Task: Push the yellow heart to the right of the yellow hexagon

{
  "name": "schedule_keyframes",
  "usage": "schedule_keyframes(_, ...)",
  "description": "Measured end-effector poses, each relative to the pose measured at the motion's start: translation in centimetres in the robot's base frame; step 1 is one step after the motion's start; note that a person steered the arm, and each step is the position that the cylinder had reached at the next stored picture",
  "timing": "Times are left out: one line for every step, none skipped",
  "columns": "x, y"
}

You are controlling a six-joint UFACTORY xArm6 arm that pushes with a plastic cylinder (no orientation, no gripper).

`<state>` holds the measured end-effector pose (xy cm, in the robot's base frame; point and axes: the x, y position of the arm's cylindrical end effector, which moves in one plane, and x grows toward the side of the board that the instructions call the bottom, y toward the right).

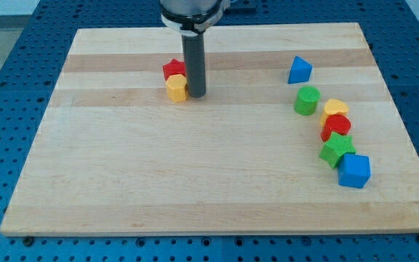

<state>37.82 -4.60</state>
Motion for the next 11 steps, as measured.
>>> schedule_keyframes(0.0,0.2)
schedule_keyframes(0.0,3.9)
schedule_keyframes(0.0,7.3)
schedule_keyframes(0.0,11.5)
schedule_keyframes(0.0,14.7)
schedule_keyframes(0.0,16.8)
schedule_keyframes(0.0,18.8)
schedule_keyframes(0.0,22.8)
schedule_keyframes(0.0,26.2)
schedule_keyframes(0.0,27.8)
schedule_keyframes(1.3,29.3)
